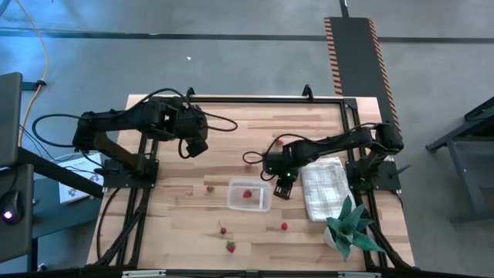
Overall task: Pick and placing Produce into tupperware
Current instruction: Put the black cherry into the bin
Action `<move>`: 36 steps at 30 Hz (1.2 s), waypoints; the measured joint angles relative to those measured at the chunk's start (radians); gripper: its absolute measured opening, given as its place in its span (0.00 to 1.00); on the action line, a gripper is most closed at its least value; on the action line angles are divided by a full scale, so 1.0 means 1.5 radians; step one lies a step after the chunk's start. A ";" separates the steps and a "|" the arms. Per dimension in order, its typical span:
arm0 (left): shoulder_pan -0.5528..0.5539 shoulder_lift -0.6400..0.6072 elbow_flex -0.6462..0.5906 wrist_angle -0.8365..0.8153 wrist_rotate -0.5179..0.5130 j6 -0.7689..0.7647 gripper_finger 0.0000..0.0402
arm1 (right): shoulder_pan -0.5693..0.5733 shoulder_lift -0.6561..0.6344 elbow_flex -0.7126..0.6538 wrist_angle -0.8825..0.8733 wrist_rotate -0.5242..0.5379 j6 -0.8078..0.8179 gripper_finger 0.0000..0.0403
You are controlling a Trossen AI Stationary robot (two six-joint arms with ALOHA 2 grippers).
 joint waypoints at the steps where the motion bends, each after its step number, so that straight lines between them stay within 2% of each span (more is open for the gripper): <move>1: 0.000 0.000 0.000 0.000 0.000 -0.004 0.58 | -0.004 0.002 0.000 -0.008 -0.002 0.002 0.22; 6: 0.000 0.000 0.000 0.000 0.000 -0.022 0.58 | -0.015 0.002 0.000 -0.018 0.013 -0.014 0.33; 12: 0.000 0.000 0.000 0.001 0.000 -0.037 0.58 | 0.007 0.002 0.000 0.022 0.084 -0.036 0.41; 16: 0.000 0.000 0.000 0.002 0.000 -0.044 0.58 | 0.027 0.007 0.000 0.021 0.138 -0.037 0.43; 26: 0.000 0.000 0.000 0.010 0.000 -0.044 0.58 | 0.057 0.080 0.000 0.035 0.121 -0.043 0.43; 36: 0.000 0.000 0.000 0.010 0.000 -0.041 0.58 | 0.061 0.108 0.000 0.064 0.119 -0.054 0.43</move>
